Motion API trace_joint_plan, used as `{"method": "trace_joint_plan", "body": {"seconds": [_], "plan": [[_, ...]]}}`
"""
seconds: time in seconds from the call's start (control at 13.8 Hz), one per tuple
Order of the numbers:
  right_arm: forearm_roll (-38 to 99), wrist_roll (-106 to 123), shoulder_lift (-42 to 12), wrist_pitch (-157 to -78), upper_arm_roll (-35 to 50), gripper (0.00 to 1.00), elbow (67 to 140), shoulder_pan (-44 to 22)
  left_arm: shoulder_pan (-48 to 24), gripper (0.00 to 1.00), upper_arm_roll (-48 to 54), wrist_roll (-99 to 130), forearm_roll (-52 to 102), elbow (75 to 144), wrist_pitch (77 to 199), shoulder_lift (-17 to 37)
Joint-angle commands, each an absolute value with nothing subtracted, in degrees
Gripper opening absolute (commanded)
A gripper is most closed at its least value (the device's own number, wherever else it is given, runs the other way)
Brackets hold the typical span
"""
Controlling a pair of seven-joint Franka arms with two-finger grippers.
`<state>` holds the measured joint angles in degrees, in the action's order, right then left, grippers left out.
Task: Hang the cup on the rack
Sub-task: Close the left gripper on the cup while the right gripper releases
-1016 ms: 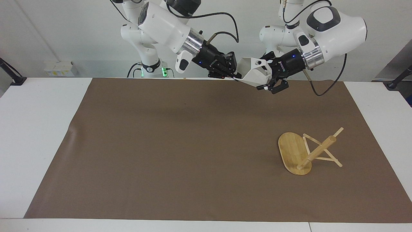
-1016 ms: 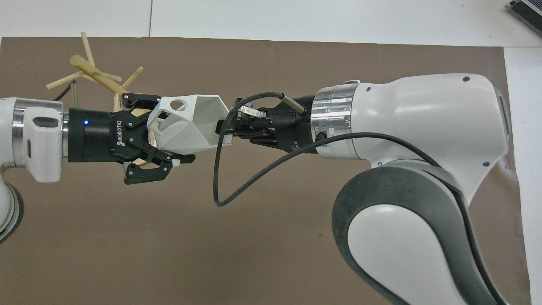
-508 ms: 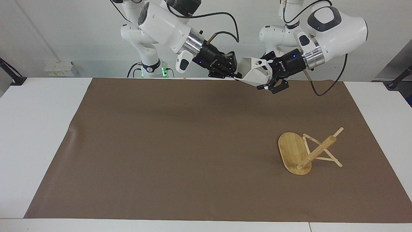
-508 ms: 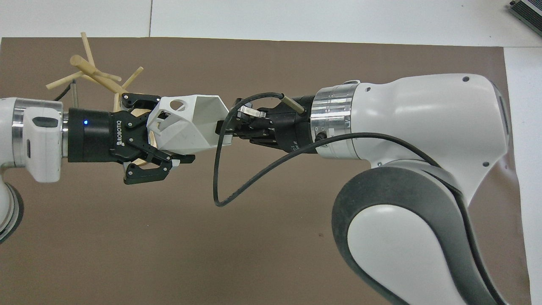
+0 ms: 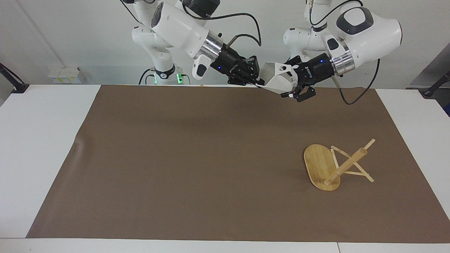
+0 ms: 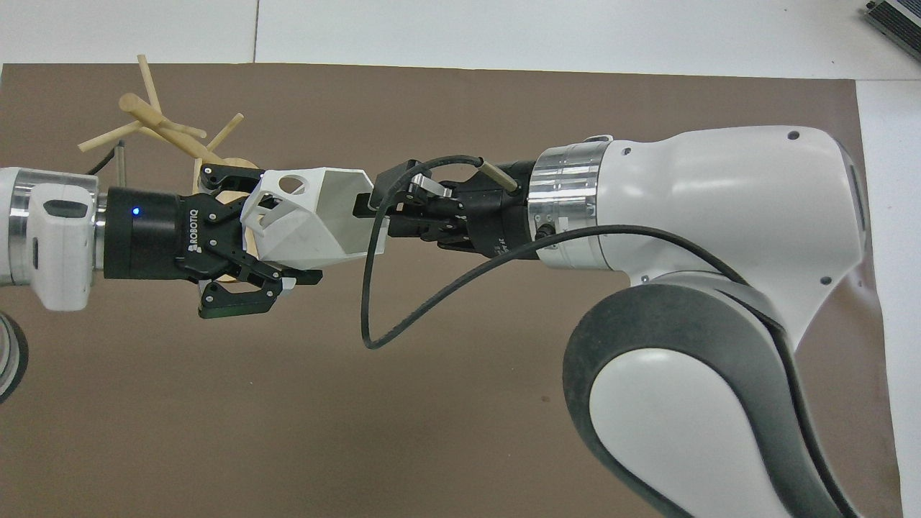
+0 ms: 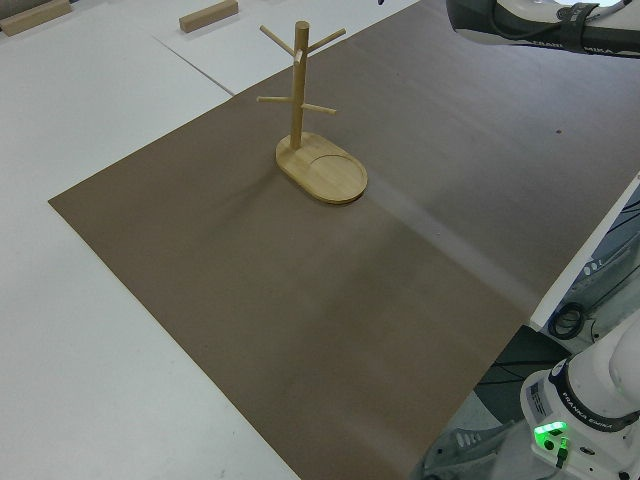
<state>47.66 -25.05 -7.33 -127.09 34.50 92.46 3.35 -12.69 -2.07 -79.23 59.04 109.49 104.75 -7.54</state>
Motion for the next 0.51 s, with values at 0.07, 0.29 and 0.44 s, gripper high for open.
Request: {"method": "trace_joint_plan", "body": {"seconds": [0.07, 0.29, 0.44], "plan": [[48.69, -25.49, -7.38, -127.88, 35.24, 1.00, 92.55, 4.04, -10.56, 0.00, -2.11, -82.17, 60.29, 113.81, 102.93, -10.89], [48.60, -25.40, -7.38, -127.88, 35.24, 1.00, 92.55, 4.04, -8.88, 0.00, -2.29, -85.77, 58.28, 117.85, 102.04, -12.91], [48.08, -25.23, -7.38, -128.06, 35.16, 1.00, 92.37, 4.04, -7.74, 0.00, -2.29, -85.70, 54.07, 119.35, 102.74, -13.54]]}}
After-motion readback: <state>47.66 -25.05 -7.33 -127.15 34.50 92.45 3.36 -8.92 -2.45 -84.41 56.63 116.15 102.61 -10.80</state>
